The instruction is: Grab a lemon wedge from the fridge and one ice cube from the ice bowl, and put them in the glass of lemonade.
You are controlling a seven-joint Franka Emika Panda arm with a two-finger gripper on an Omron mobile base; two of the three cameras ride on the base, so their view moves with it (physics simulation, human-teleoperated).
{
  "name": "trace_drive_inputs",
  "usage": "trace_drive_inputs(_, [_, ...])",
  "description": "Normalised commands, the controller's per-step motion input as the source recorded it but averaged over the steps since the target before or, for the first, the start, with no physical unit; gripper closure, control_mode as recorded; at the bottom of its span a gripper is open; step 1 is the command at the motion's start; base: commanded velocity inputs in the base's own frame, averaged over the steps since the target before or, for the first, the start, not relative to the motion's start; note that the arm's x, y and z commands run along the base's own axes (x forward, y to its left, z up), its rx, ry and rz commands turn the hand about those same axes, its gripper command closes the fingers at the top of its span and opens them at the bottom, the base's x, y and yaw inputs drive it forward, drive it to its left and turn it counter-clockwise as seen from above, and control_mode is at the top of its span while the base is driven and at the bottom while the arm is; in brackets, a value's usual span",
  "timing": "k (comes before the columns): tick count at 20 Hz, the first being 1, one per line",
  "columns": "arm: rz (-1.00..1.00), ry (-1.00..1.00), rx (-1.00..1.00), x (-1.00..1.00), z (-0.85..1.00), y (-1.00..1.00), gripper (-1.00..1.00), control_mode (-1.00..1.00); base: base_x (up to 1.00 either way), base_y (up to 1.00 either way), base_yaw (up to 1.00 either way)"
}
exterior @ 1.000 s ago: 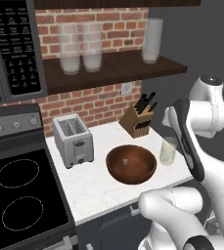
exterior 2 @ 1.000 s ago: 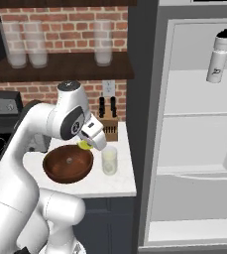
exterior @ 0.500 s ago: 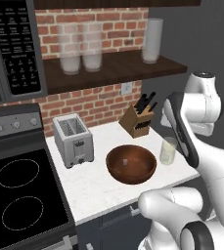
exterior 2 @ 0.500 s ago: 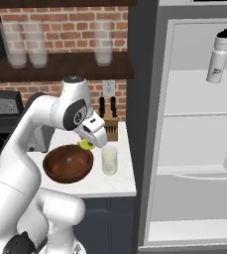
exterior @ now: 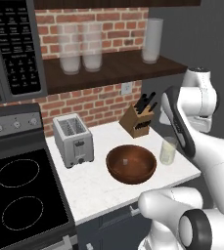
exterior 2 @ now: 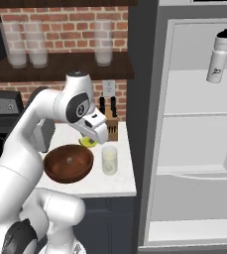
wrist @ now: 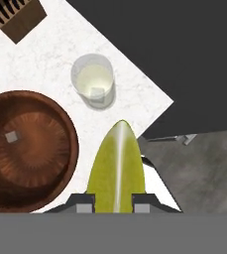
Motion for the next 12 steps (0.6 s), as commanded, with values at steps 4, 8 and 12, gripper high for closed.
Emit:
trace_drive_inputs(4, [0.00,0.02,0.00,0.11,0.00,0.00,1.00,-1.00,0.00,0.00,0.00])
trace_drive_inputs(8, [0.00,0.00,0.00,0.28,0.00,0.03,1.00,-1.00,0.00,0.00,0.00])
trace_drive_inputs(12, [0.02,0.01,0.00,0.36,0.00,0.00,1.00,-1.00,0.00,0.00,0.00])
